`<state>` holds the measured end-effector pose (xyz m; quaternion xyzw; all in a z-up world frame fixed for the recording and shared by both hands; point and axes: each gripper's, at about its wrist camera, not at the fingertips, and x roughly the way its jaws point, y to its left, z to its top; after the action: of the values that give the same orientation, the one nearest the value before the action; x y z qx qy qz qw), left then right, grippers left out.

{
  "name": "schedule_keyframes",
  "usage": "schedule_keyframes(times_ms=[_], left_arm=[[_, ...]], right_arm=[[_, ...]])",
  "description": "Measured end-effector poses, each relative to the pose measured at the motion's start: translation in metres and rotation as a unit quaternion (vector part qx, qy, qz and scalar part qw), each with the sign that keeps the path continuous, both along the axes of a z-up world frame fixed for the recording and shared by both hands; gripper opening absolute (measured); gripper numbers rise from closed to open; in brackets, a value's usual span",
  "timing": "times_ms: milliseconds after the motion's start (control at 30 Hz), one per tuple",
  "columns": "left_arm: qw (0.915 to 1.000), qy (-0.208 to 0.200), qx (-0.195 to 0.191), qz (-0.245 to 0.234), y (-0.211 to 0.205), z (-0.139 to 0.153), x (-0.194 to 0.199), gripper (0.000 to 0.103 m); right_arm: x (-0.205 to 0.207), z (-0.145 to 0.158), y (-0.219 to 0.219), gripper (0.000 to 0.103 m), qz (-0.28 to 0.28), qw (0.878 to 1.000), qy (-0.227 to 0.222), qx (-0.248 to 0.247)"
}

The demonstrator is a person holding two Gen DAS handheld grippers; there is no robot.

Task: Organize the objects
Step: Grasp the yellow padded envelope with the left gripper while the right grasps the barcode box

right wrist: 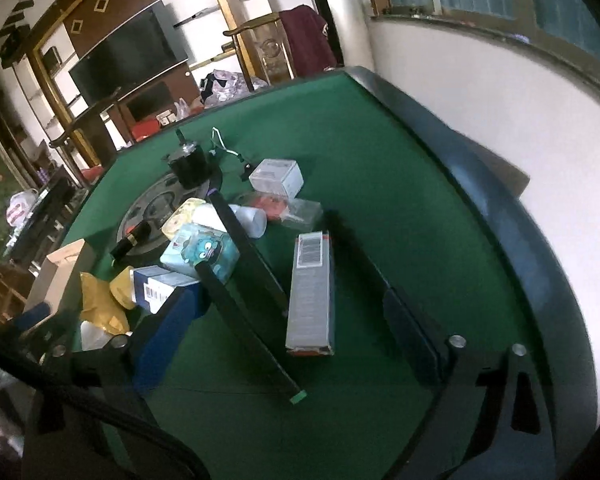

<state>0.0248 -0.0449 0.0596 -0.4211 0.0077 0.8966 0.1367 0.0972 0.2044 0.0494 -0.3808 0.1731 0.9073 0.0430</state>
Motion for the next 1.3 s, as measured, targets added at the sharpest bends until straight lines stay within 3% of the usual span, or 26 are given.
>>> schedule_keyframes(times_ms=[67, 100, 167, 200, 233, 600, 667, 733, 967, 1000, 1067, 1167, 1300], left_arm=[[0.9998, -0.020, 0.004, 0.007, 0.006, -0.007, -0.013, 0.099], [0.9995, -0.031, 0.006, 0.008, 0.008, -0.010, -0.017, 0.093], [0.9984, -0.054, 0.015, -0.002, 0.010, -0.018, -0.025, 0.063], [0.9973, -0.068, 0.024, -0.013, 0.011, -0.022, -0.026, 0.040], [0.9967, -0.074, 0.030, -0.017, 0.011, -0.023, -0.027, 0.037], [0.9950, -0.095, 0.028, 0.009, 0.016, -0.031, -0.034, 0.038], [0.9945, -0.093, 0.046, 0.011, 0.012, -0.029, -0.031, 0.032], [0.9946, -0.080, 0.066, 0.009, 0.007, -0.021, -0.026, 0.022], [0.9936, -0.021, 0.111, -0.005, -0.013, 0.018, 0.006, 0.022], [0.9926, -0.021, 0.120, -0.006, -0.017, 0.021, 0.010, 0.022], [0.9911, -0.024, 0.131, -0.003, -0.024, 0.024, 0.016, 0.022], [0.9902, -0.026, 0.137, -0.002, -0.032, 0.026, 0.021, 0.022], [0.9919, -0.016, 0.126, 0.003, -0.041, 0.027, 0.031, 0.022]], right_arm=[[-0.001, -0.006, 0.003, 0.095, 0.009, 1.000, -0.004, -0.014], [-0.003, -0.007, 0.003, 0.095, 0.010, 1.000, -0.006, -0.016], [-0.003, -0.010, 0.004, 0.095, 0.015, 1.000, -0.009, -0.020], [-0.003, -0.010, 0.005, 0.095, 0.017, 1.000, -0.009, -0.020], [-0.002, -0.010, 0.006, 0.095, 0.017, 1.000, -0.008, -0.020], [-0.006, -0.011, 0.000, 0.095, 0.033, 0.999, -0.011, -0.034], [-0.006, -0.011, 0.010, 0.095, 0.023, 0.998, -0.012, -0.048], [-0.006, -0.010, 0.022, 0.095, 0.010, 0.998, -0.013, -0.057], [-0.019, -0.007, 0.039, 0.095, 0.008, 0.998, -0.030, -0.049], [-0.024, -0.009, 0.035, 0.093, 0.013, 0.998, -0.037, -0.039], [-0.034, -0.017, 0.024, 0.068, 0.028, 0.998, -0.057, -0.028], [-0.047, -0.028, 0.010, 0.047, 0.044, 0.996, -0.079, -0.011], [-0.059, -0.042, 0.008, 0.035, 0.032, 0.995, -0.092, 0.007]])
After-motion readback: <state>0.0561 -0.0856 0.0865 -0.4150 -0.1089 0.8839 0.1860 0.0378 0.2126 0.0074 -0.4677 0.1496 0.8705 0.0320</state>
